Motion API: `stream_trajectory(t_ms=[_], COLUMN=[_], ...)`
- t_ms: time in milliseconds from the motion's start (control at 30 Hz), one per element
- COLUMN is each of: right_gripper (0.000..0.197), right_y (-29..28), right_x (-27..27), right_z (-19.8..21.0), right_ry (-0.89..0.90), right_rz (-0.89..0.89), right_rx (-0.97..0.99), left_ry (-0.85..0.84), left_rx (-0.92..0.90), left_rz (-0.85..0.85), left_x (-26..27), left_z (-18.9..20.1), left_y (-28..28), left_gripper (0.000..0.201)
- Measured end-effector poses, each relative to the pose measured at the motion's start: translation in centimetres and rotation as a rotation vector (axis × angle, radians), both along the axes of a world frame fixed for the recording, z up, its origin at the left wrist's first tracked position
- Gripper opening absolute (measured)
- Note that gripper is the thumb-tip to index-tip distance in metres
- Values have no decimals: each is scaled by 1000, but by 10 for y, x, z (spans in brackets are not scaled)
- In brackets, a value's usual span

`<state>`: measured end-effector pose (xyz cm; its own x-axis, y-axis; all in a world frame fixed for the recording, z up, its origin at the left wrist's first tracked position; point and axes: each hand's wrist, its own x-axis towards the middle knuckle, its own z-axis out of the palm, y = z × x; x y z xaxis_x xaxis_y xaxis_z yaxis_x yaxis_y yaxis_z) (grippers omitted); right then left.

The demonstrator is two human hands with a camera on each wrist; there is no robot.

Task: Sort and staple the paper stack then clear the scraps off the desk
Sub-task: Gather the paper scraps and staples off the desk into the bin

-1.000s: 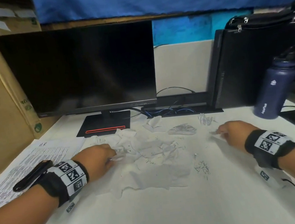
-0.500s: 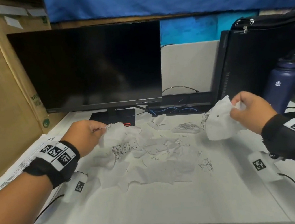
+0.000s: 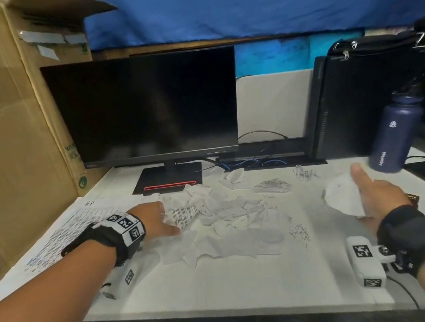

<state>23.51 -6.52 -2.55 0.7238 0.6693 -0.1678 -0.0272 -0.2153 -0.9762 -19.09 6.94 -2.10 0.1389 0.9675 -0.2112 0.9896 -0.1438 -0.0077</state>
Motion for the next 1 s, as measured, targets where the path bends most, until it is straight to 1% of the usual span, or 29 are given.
stream_trajectory(t_ms=[33, 67, 100, 200, 267, 333, 367, 467, 567, 633, 700, 733, 833, 933, 1000], right_gripper=[64, 46, 35, 36, 31, 23, 21, 24, 29, 30, 31, 30, 24, 29, 31], right_y=[-6, -10, -12, -19, -24, -30, -34, -48, -63, -71, -75, -76, -74, -73, -76], right_x=[-9, -17, -20, -31, -38, -44, -47, -50, -49, -47, -42, -40, -34, -38, -45], right_z=[3, 6, 7, 9, 11, 15, 18, 17, 11, 3, -5, -8, -11, -16, -19], right_ry=[32, 59, 108, 220, 264, 341, 394, 480, 453, 423, 391, 391, 435, 525, 572], right_rz=[28, 64, 86, 164, 168, 175, 181, 174, 283, 359, 408, 413, 401, 373, 408], right_rx=[29, 54, 89, 170, 220, 252, 279, 323, 262, 197, 163, 171, 262, 311, 277], left_ry=[11, 6, 17, 97, 142, 122, 86, -45, -208, -325, -469, -509, -627, -881, -1156], left_rx=[-23, -45, -68, -52, -25, 13, 44, 203, 322, 376, 388, 386, 389, 425, 396], left_rz=[-15, -30, -40, -75, -93, -83, -65, 17, 81, 125, 170, 188, 246, 308, 353], left_x=[1, 2, 4, 8, 8, 4, 1, -6, -12, -15, -13, -10, 4, 11, 18], left_z=[-3, -5, -6, -5, -4, -2, 2, 25, 47, 53, 54, 52, 45, 41, 36], left_y=[0, -1, -2, -2, -2, -1, -3, -13, -26, -38, -50, -56, -63, -65, -71], left_gripper=[75, 73, 67, 39, 23, 21, 24, 30, 29, 32, 25, 23, 19, 18, 11])
